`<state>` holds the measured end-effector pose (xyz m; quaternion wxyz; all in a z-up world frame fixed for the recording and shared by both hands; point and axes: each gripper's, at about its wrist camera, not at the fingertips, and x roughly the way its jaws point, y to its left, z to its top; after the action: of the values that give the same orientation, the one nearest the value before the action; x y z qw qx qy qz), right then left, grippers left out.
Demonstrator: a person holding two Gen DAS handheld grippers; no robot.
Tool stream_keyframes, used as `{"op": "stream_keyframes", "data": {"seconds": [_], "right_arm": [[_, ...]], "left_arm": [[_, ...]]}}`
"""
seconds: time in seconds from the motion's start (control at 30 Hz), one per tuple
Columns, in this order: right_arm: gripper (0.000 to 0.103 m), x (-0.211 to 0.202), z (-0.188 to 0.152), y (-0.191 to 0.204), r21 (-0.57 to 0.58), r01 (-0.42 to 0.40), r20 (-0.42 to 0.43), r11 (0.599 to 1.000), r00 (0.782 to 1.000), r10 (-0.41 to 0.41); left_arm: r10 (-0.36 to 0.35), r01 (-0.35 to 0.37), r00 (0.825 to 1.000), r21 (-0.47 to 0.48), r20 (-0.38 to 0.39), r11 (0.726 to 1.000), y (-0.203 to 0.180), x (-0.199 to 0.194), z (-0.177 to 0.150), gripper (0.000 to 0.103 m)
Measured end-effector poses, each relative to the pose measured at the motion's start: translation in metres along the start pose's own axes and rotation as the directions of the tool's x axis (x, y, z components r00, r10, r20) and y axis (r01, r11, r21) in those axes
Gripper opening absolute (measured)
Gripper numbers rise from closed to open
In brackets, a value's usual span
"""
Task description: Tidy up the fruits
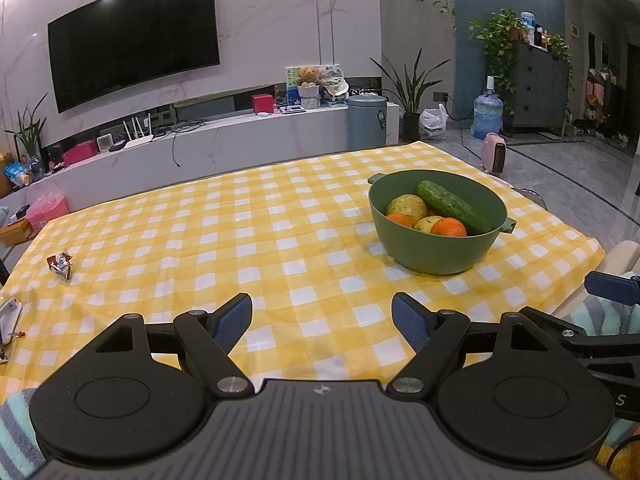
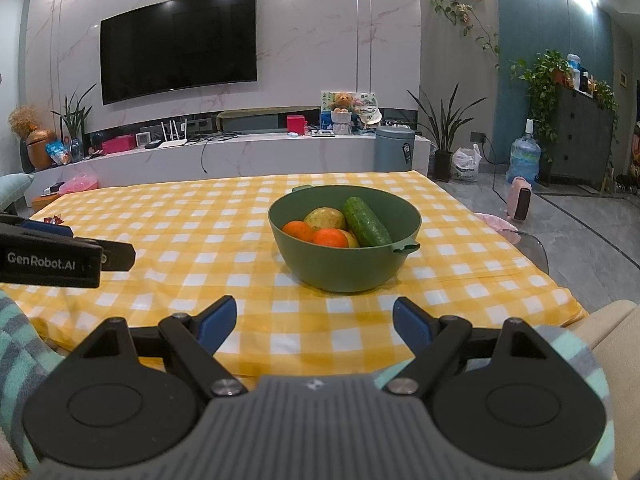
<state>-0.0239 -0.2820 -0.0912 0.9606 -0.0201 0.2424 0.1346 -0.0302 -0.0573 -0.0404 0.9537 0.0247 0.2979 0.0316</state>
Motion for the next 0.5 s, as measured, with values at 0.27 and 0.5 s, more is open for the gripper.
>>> {"op": "stream_keyframes", "data": {"seconds": [0.27, 0.5], "right_arm": [[0.082, 0.0003, -0.0003, 0.0001, 0.002, 0.001, -0.001, 1.000, 1.000, -0.001], [0.082, 0.0004, -0.0006, 0.0002, 0.002, 0.001, -0.002, 1.000, 1.000, -0.001]], "left_arm": [[0.005, -0.005, 1.000, -0.011, -0.004, 1.000, -0.0002, -0.0009, 0.0016, 0.093], [0.011, -0.011, 1.000, -0.007, -0.002, 1.000, -0.0014, -0.0021, 0.0021, 0.093]]}}
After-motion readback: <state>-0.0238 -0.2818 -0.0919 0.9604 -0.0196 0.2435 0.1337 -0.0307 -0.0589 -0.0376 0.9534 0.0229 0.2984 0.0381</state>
